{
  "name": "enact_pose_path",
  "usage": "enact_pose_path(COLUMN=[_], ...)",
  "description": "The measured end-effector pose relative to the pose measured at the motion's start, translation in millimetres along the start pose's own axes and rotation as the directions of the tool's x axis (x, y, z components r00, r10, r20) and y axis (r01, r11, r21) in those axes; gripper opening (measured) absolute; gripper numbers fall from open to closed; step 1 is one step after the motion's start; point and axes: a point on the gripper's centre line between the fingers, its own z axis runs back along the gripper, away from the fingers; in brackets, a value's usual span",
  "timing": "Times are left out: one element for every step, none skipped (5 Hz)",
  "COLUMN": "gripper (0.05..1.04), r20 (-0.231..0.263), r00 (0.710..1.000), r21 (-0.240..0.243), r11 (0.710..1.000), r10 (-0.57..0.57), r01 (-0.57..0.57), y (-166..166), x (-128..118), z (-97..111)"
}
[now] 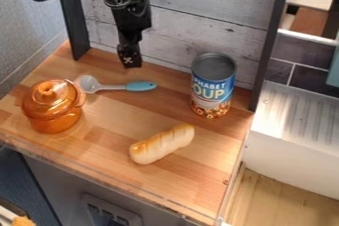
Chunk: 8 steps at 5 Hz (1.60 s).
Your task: Pushed the bread to the pot using the blue ladle
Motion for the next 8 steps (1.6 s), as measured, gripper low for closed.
enact_pose_path(gripper=[1.001, 1.001, 1.001, 1.001, 1.001, 0.959, 0.671, 0.369], r20=[-0.008, -0.034, -0.049, -0.07, -0.095, -0.129, -0.14, -0.143], r00=[1.0, 0.999, 0.999, 0.997, 0.995, 0.991, 0.99, 0.99], r21=[-0.033, -0.067, -0.091, -0.125, -0.144, -0.164, -0.139, -0.141], r11=[0.999, 0.998, 0.996, 0.992, 0.99, 0.987, 0.99, 0.99], r10=[0.006, 0.013, -0.003, -0.022, -0.02, -0.025, -0.009, 0.002], r01=[-0.006, -0.015, -0.001, 0.013, 0.006, 0.004, -0.011, -0.022], y=[-6, -8, -7, -9, -10, -15, -12, -12], x=[-2, -5, -2, -2, -6, -13, -15, -16], z=[-11, -27, -41, -58, -69, -81, -82, -84])
